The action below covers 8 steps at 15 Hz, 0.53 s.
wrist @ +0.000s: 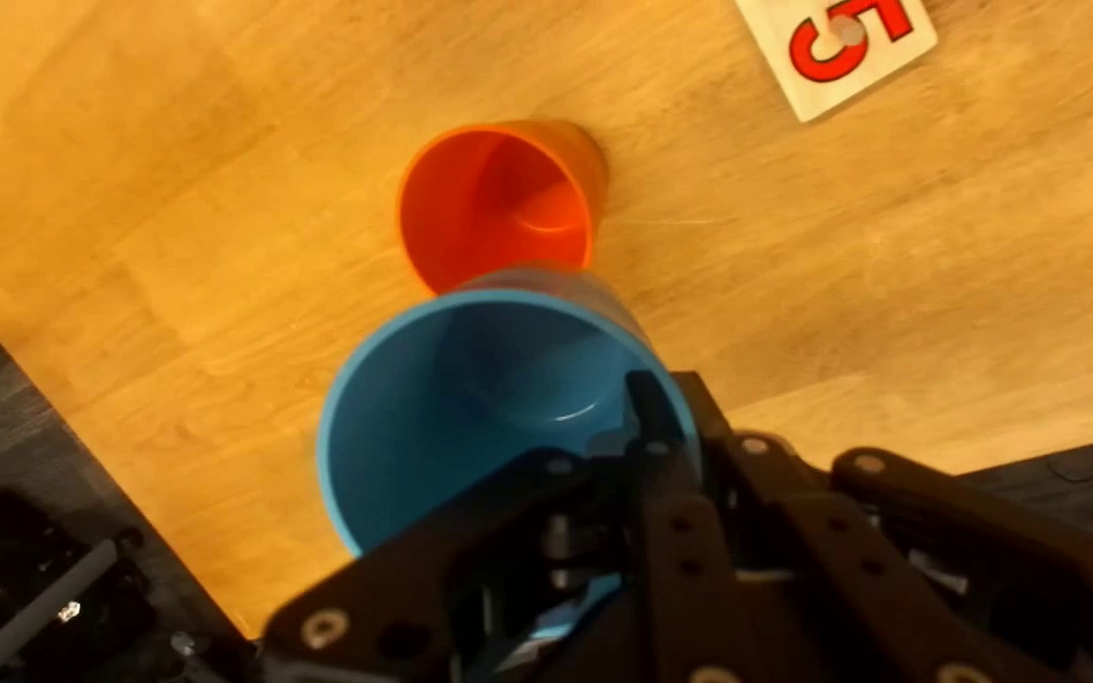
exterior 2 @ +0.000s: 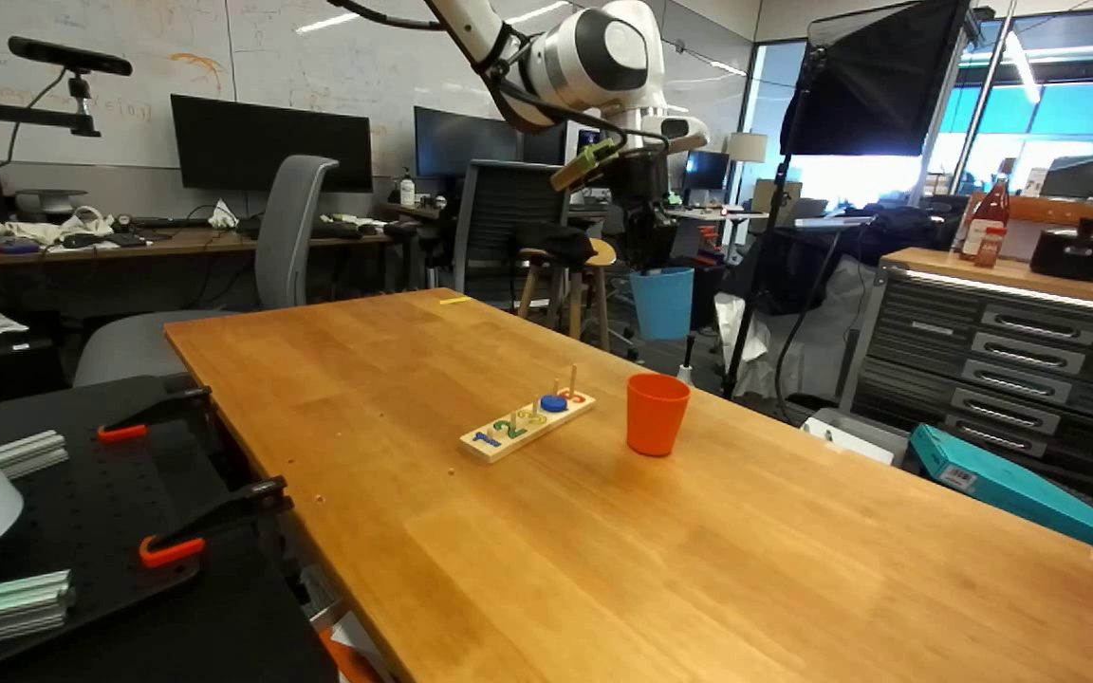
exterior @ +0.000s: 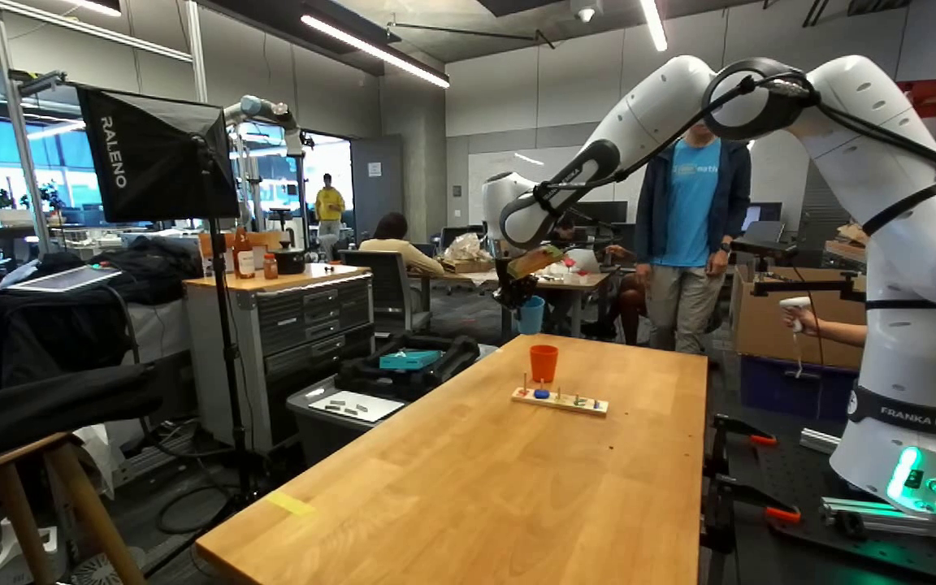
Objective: Stack the blue cup on top of the orange cup
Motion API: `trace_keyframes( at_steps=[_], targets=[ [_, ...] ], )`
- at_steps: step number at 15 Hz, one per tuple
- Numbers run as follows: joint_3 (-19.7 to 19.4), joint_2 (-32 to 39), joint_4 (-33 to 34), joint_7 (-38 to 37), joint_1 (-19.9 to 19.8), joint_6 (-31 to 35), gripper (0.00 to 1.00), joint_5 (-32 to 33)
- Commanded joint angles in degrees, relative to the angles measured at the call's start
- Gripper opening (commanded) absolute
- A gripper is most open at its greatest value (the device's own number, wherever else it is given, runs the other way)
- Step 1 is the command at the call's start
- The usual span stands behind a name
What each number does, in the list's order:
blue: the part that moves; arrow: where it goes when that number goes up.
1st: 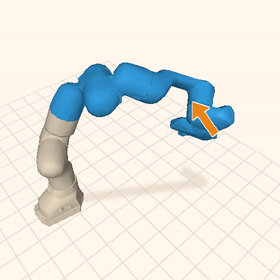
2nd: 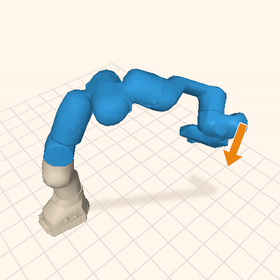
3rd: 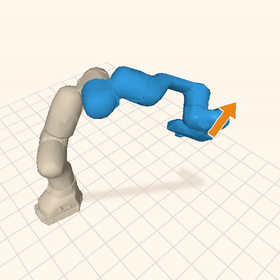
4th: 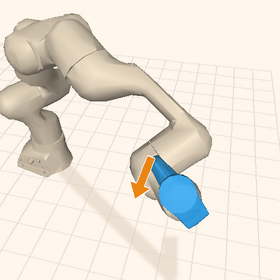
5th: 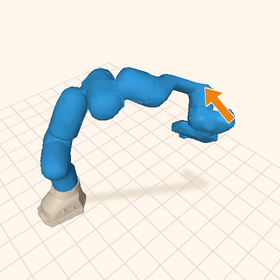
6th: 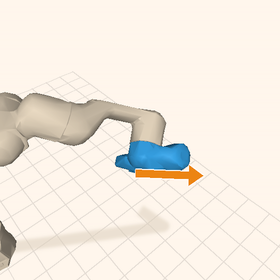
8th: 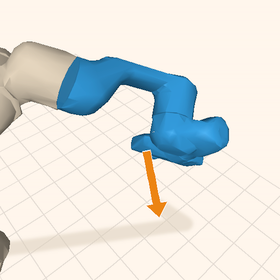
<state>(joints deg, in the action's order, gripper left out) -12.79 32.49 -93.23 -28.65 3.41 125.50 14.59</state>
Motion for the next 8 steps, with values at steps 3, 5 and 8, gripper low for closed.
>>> trace_keyframes(
  at_steps=[3, 5, 8],
  targets=[
    [-1.26, 4.74, 4.03, -1.49, -1.15, -2.51, 0.03, 1.25],
    [-1.48, 6.04, 4.8, -1.45, -1.61, -2.81, 0.03, 1.02],
    [-1.47, 7.64, 5.93, -1.12, -2.18, -3.47, 0.03, 0.55]
  ],
)
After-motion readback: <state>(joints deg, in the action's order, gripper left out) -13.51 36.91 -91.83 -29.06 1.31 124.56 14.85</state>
